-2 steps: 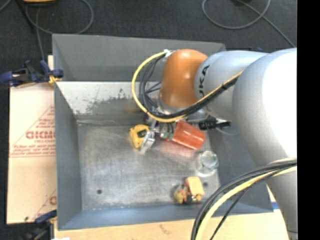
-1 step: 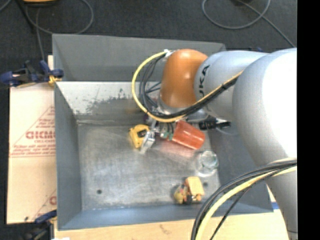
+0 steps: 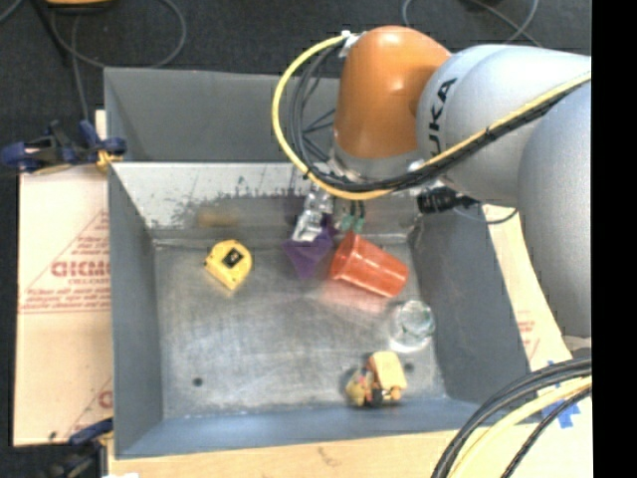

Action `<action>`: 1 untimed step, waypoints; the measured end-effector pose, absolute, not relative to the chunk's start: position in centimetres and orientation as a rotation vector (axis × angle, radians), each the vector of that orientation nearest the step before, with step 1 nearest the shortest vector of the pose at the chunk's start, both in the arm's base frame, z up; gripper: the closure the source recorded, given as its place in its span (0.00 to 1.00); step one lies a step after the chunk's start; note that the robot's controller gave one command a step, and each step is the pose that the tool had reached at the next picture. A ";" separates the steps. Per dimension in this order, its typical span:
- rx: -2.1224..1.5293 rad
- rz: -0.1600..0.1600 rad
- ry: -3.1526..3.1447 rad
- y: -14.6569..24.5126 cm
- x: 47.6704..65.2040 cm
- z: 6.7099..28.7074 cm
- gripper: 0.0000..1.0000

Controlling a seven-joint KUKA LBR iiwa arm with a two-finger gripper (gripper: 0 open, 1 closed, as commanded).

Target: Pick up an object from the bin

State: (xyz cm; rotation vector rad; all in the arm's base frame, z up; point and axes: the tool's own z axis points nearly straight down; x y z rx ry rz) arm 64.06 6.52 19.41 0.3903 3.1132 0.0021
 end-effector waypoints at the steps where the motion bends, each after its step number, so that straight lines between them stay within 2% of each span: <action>1: 0.390 0.002 3.113 6.5 64.1 19.4 1.00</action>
Offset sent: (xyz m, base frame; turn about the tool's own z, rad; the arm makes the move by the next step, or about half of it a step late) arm -0.0009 -0.0075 0.0558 -0.0241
